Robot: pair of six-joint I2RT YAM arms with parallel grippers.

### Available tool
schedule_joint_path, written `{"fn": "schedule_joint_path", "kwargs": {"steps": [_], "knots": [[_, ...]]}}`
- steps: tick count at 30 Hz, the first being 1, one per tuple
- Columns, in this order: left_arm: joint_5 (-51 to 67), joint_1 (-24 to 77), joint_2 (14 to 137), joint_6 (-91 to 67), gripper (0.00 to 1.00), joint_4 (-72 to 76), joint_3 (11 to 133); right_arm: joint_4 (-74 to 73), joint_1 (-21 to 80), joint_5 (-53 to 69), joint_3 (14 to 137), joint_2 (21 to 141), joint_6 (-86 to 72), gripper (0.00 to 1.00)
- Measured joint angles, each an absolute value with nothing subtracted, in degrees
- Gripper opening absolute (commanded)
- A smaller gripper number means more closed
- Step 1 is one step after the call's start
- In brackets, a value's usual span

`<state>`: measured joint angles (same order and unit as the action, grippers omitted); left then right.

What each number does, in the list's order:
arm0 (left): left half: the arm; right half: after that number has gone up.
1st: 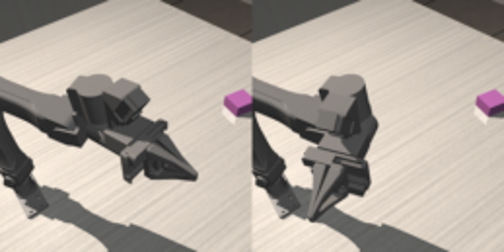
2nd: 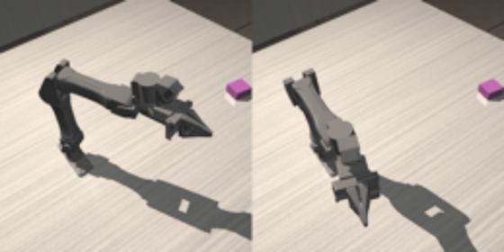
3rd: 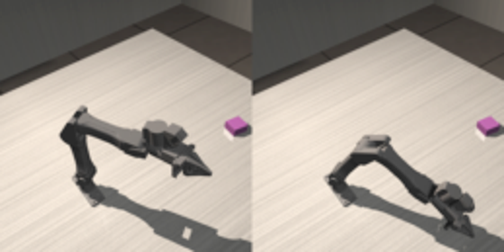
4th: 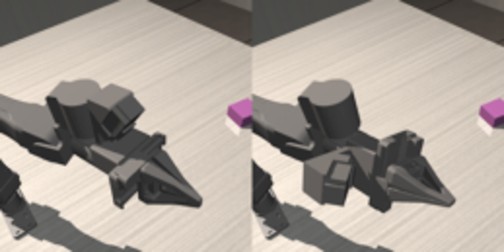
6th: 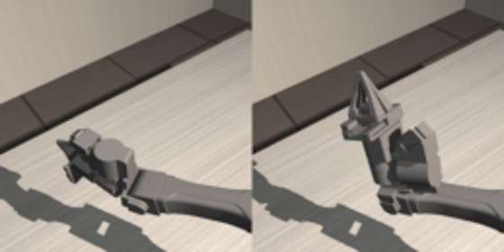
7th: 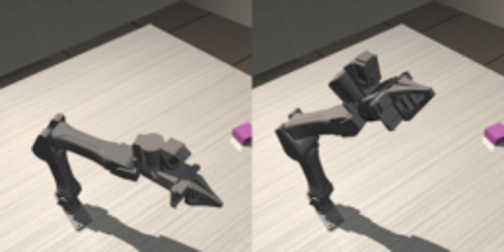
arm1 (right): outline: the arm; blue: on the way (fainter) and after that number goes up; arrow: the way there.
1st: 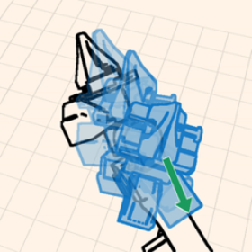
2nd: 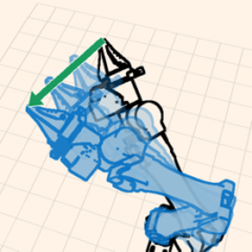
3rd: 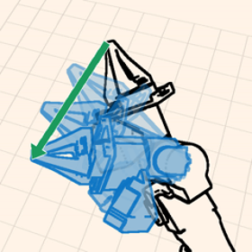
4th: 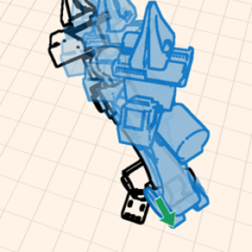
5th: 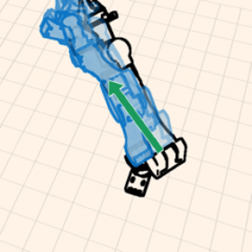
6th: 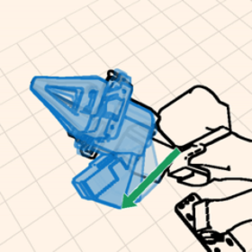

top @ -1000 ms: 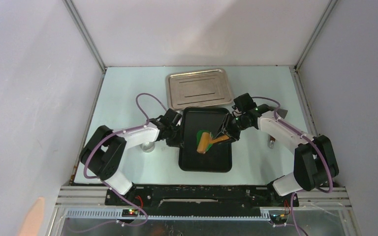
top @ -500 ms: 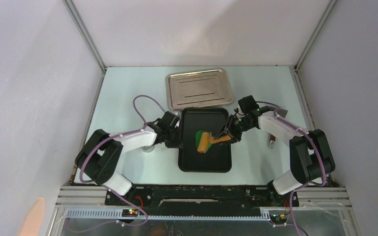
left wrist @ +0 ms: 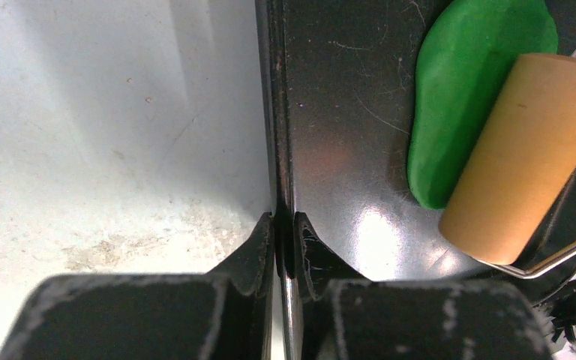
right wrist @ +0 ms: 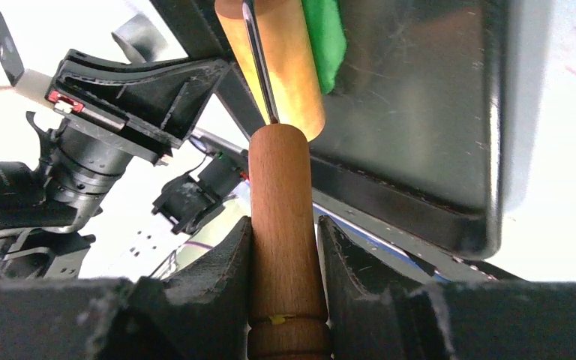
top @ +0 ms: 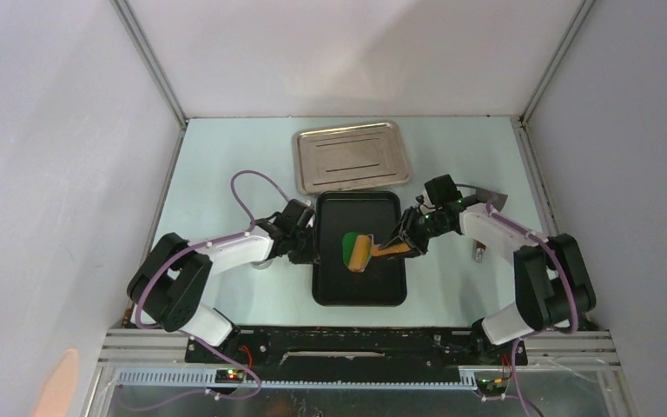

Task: Roll out the dumpling wrappers from the dough
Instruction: Flatten out the dough on the work surface.

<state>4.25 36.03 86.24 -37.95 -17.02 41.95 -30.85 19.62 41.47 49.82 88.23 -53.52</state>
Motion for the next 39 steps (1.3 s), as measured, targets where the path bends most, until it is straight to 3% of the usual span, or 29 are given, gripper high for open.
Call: {"fn": "schedule_joint_path", "kwargs": {"steps": [5,16,28,39], "knots": [[4.25,36.03,86.24,-37.89,0.00,-17.12,42.02,-34.20,20.53,34.98,49.56,83.48,-53.98,0.00],[4.19,36.03,86.26,-37.89,0.00,-17.72,42.19,-29.58,27.24,32.62,57.89,93.06,-58.17,0.00],[4.27,36.10,85.89,-38.00,0.00,-17.58,41.87,-31.51,25.52,25.67,52.01,83.44,-58.50,0.00],[3.73,36.07,84.95,-38.09,0.00,-16.97,40.91,-26.74,26.61,27.88,56.45,91.42,-61.52,0.00]]}}
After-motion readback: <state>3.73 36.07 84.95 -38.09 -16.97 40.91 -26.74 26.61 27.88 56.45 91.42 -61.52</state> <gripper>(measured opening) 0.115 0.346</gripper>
